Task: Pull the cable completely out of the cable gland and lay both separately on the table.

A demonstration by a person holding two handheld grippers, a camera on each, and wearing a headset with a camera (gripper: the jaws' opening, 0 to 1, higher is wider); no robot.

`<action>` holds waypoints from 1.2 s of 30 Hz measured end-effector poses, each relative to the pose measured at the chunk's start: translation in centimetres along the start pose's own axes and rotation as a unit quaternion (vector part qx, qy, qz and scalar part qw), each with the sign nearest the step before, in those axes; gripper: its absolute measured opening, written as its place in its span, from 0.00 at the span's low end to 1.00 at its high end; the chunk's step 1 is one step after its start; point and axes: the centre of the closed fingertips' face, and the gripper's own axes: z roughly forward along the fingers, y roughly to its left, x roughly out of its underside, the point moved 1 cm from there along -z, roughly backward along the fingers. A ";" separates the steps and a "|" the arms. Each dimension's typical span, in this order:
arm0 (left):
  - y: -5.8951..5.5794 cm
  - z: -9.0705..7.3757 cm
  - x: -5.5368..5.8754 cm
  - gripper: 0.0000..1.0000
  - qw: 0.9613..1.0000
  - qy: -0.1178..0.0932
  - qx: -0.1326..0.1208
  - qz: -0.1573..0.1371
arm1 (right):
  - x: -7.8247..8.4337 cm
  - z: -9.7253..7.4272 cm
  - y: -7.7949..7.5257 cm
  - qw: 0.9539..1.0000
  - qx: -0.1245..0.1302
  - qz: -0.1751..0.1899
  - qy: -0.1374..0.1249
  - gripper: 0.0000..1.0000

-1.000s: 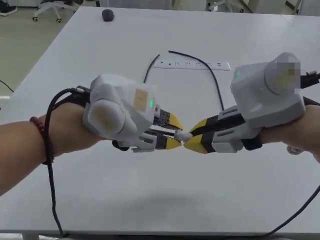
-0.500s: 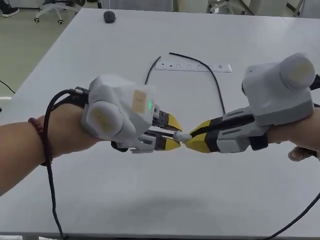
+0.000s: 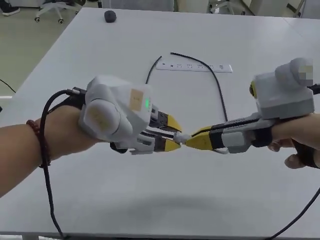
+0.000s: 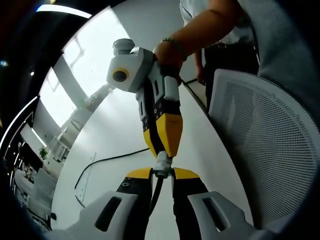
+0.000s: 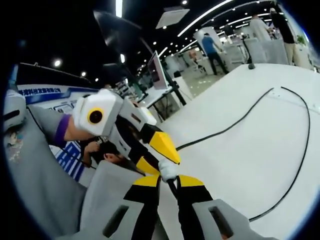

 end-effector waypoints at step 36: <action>0.3 -0.2 -0.1 0.15 0.997 -0.024 0.002 -0.068 | -0.7 0.1 0.5 0.924 0.096 -0.367 0.056 0.07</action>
